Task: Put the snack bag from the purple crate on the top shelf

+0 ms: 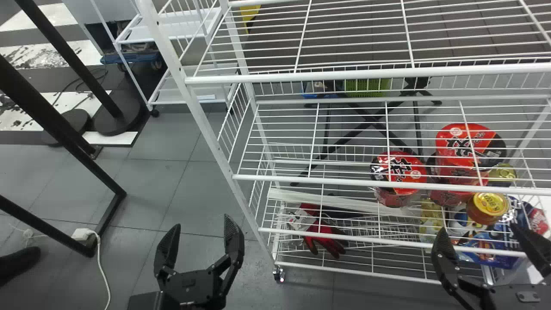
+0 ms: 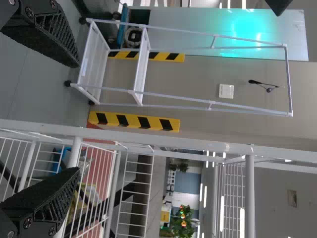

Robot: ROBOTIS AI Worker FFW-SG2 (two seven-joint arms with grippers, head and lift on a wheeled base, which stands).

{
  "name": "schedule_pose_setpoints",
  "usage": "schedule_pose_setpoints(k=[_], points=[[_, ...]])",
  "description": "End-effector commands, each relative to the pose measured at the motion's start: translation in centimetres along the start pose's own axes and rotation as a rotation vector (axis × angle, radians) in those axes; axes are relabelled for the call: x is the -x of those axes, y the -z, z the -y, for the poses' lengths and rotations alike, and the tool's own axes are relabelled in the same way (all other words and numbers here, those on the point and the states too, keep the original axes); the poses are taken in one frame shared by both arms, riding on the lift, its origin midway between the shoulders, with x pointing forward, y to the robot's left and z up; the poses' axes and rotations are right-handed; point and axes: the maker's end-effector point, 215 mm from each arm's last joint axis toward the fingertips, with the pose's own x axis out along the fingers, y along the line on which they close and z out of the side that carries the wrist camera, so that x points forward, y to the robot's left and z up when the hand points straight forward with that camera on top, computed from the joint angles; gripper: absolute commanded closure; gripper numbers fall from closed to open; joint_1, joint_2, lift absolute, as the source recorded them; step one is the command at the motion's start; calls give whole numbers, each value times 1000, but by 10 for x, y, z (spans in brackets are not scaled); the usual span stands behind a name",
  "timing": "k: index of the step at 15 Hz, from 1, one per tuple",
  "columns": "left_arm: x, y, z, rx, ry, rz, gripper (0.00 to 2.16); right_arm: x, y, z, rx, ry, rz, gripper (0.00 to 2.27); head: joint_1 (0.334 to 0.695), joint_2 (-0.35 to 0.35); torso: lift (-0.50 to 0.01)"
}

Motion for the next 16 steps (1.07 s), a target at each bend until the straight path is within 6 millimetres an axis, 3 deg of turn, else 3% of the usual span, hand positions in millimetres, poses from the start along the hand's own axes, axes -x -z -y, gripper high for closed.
schedule_pose_setpoints(k=[1,16], points=[[0,0,0,1,-1,0,56,0,-1,-1,12,-4,3,-2,695,241,-306],[0,-2,-2,1,-6,8,56,3,-11,-2,11,-6,44,-2,695,247,-366]])
